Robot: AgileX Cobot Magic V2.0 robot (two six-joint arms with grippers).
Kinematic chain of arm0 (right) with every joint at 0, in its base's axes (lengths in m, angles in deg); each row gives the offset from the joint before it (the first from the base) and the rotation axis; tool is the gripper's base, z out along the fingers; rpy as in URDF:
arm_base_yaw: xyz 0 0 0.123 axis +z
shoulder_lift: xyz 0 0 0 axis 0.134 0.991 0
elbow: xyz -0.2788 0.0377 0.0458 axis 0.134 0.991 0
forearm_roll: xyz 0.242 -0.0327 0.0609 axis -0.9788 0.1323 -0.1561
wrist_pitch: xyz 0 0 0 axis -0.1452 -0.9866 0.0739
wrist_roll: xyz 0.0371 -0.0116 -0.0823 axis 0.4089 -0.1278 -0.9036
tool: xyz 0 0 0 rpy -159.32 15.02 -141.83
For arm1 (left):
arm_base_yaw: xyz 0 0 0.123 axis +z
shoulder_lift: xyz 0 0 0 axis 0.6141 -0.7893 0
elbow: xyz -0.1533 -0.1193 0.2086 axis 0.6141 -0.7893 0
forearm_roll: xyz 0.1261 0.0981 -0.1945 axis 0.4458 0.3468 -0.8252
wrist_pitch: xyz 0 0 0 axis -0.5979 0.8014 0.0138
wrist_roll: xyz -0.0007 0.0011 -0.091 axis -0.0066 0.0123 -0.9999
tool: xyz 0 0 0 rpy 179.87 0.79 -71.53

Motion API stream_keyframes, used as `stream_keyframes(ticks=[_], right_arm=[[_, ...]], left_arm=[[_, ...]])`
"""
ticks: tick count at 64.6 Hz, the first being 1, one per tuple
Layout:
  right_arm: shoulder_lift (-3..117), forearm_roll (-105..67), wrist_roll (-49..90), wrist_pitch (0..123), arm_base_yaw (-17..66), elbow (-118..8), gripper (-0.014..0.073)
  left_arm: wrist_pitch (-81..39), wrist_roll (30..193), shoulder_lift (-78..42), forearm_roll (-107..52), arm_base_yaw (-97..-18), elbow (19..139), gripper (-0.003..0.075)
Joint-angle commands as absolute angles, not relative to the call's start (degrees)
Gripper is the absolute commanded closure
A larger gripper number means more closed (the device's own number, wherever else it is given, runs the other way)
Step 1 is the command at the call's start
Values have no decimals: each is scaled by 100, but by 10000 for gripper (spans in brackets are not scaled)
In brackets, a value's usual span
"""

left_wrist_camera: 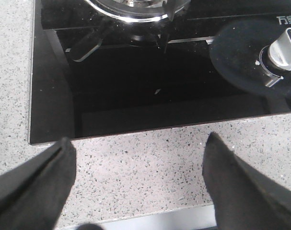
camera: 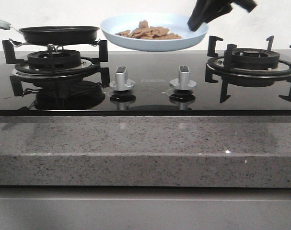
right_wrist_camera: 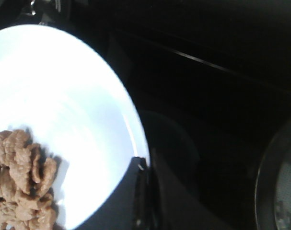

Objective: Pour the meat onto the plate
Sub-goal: 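Lower the held plate back between the knobs with the right gripper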

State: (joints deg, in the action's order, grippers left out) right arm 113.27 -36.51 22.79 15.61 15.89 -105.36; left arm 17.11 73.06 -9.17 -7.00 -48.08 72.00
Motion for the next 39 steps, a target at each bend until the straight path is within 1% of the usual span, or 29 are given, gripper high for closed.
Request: stream_keyframes(ticks=[1, 16, 29, 33, 39], right_arm=[[11282, -3972, 2256, 1670, 1557, -11032, 699], [11822, -3776, 2256, 1622, 1549, -11436, 699], [11912, -3610, 2256, 1617, 1549, -11448, 690], [11923, -3600, 2256, 1612, 1549, -11448, 659], [11931, -3579, 2256, 1600, 1549, -11448, 543]], left_arm=[[1334, 7251, -885, -773, -4860, 7346, 189], [1334, 7251, -885, -776, -4860, 7346, 189], [1334, 7251, -885, -776, -4860, 7346, 189], [1334, 7251, -885, -776, -4860, 7346, 189], [1334, 7251, -885, -776, -4860, 7346, 189]])
